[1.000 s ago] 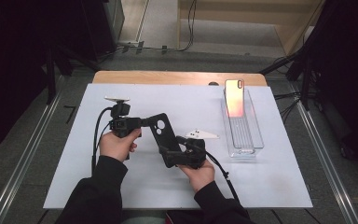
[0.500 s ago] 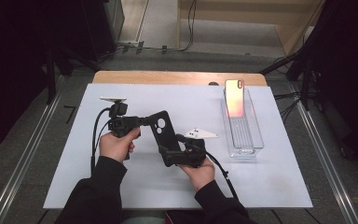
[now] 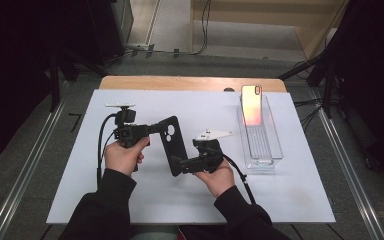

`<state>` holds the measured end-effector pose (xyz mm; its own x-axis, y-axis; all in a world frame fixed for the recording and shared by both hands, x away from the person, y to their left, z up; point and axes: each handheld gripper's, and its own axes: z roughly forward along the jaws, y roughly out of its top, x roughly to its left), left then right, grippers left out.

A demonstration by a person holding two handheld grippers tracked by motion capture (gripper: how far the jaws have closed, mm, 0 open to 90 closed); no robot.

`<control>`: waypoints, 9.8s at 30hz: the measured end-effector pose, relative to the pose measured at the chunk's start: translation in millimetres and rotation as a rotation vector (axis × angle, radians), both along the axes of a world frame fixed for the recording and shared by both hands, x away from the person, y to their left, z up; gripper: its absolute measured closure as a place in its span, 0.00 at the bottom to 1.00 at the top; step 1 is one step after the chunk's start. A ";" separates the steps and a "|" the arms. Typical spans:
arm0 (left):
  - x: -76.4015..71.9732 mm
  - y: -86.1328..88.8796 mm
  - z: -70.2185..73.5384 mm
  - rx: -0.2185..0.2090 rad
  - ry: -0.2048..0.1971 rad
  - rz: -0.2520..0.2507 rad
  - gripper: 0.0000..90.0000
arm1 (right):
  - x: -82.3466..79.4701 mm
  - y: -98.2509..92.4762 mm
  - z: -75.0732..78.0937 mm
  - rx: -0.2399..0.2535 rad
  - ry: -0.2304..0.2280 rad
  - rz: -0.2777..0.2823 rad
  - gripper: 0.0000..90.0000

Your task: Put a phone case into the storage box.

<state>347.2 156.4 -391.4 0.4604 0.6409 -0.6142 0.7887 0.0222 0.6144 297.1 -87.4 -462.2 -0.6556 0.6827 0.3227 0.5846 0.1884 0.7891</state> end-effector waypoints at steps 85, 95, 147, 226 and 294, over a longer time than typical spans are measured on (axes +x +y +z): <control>-65.8 -34.2 6.9 0.010 -0.311 -0.082 0.63 | -2.5 -15.0 39.4 -0.035 -0.114 -0.015 0.13; -60.4 -19.8 5.0 0.012 -0.209 -0.135 0.51 | 3.9 -29.1 39.0 -0.040 -0.110 -0.024 0.13; -65.0 27.2 -57.1 0.201 -0.178 -0.449 0.37 | -2.2 -77.3 70.4 -0.022 -0.120 0.107 0.13; -77.4 46.9 -58.6 0.214 -0.178 -0.373 0.37 | 27.8 -193.2 90.1 -0.117 -0.171 -0.536 0.13; -77.0 48.4 -58.1 0.194 -0.197 -0.366 0.37 | 179.3 -177.5 15.2 -0.217 -0.064 -0.745 0.13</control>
<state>270.2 204.8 -449.4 0.7741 0.5090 -0.3764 0.5906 -0.3666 0.7189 476.4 -264.9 -447.0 -0.0117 0.9941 0.1083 0.5725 -0.0821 0.8158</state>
